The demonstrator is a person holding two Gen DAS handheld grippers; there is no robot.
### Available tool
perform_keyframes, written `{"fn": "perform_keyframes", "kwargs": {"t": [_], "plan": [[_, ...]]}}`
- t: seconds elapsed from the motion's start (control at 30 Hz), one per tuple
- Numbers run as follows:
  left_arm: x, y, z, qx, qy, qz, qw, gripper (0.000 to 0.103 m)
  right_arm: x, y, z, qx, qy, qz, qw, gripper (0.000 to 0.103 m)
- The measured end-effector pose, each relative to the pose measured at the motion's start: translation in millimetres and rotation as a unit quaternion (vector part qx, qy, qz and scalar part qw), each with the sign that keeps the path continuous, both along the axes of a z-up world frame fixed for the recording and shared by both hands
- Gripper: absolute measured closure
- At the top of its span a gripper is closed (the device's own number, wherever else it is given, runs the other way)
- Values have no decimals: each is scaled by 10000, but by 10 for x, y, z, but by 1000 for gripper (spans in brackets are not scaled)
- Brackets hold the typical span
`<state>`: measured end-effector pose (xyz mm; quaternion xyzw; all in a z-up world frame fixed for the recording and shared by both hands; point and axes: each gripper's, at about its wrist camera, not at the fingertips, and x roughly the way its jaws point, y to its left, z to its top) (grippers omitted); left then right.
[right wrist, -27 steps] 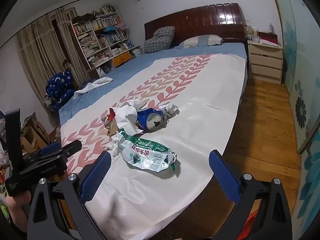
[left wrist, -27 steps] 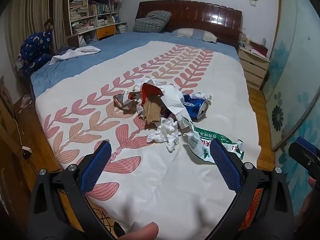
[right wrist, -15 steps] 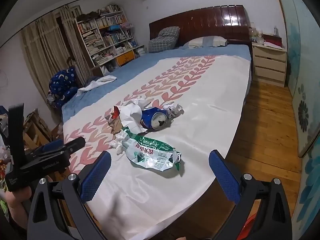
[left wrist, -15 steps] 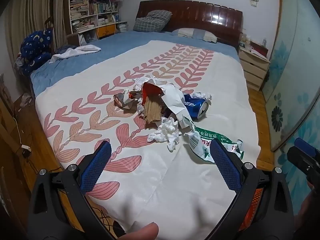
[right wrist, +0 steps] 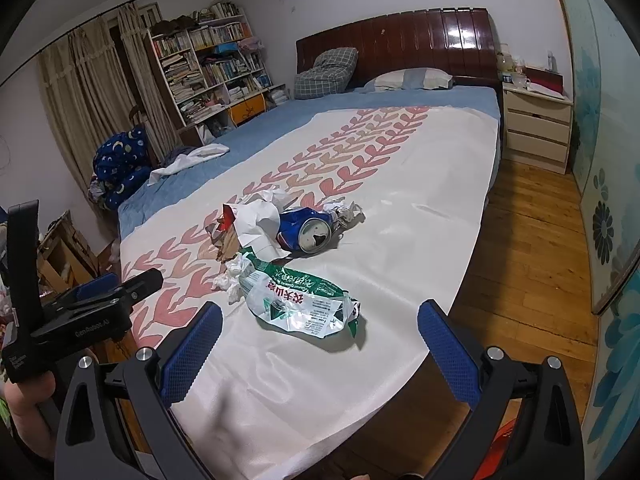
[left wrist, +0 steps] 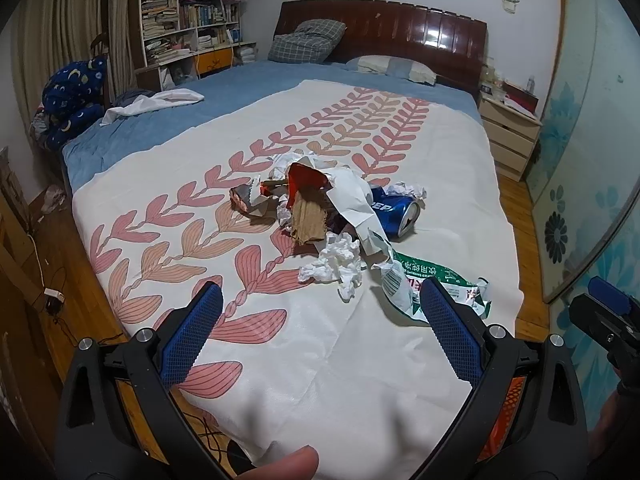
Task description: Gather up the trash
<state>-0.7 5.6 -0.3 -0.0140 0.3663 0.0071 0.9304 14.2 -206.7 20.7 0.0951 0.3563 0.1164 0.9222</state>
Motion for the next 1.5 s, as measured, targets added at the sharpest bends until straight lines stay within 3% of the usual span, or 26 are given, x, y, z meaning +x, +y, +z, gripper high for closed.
{"fn": "perform_keyframes", "kwargs": {"t": [1.5], "plan": [[-22, 52, -8, -33, -12, 26, 10000, 5, 77, 17, -35, -46, 145, -50, 9999, 7]]}}
